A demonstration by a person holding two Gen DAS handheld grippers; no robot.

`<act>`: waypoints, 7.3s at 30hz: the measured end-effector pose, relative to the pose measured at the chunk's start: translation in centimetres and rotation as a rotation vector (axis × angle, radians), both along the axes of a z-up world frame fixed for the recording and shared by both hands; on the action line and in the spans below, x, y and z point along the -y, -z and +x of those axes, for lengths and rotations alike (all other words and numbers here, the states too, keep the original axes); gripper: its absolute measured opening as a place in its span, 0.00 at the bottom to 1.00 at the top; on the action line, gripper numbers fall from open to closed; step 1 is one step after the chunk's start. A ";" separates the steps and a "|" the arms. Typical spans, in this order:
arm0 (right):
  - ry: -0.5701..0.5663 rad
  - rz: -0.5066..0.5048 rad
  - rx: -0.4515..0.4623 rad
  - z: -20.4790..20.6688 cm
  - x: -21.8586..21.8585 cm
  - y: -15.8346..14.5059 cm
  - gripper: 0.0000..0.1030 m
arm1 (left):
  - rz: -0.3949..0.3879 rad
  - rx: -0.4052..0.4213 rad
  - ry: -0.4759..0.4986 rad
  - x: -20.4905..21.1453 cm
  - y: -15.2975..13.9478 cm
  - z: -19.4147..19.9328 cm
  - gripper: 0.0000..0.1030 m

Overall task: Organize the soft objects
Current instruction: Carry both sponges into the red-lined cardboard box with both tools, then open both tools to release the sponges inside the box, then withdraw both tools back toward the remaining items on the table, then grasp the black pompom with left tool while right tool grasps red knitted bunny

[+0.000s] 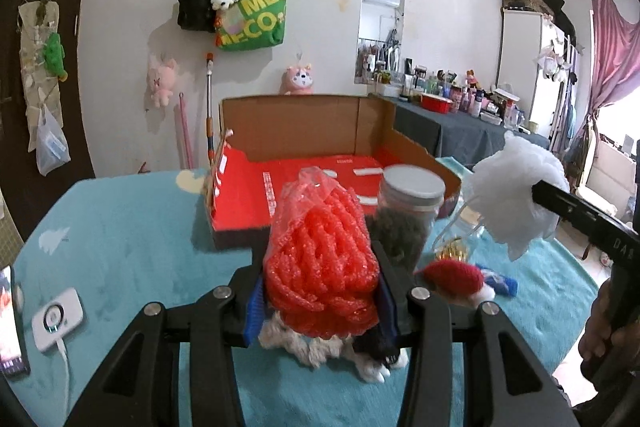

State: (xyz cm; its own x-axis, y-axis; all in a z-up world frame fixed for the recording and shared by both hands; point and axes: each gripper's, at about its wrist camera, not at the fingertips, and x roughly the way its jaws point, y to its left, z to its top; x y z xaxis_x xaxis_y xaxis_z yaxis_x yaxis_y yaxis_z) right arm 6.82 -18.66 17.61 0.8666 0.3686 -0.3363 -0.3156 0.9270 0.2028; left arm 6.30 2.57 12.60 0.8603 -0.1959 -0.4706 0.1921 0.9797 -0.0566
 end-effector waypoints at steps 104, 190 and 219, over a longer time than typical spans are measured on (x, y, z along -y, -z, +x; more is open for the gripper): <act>-0.006 -0.248 -0.067 12.9 -5.5 -13.7 0.94 | -0.035 0.098 0.036 0.1 -12.8 8.2 1.00; 0.038 -0.218 -0.274 3.4 -3.4 6.9 0.99 | 0.011 -0.190 0.075 2.7 6.8 0.8 0.70; -0.101 -0.245 -0.344 6.3 -4.5 8.1 0.38 | 0.003 -0.249 0.217 3.6 6.5 1.7 0.25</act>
State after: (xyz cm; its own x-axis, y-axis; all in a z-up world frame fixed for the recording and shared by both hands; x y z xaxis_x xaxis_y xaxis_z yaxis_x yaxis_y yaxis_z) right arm 13.08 -14.21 9.52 0.6526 0.3194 -0.6871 -0.3600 0.9286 0.0897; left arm 7.99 -1.08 6.11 0.6573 -0.3606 -0.6617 0.3771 0.9176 -0.1255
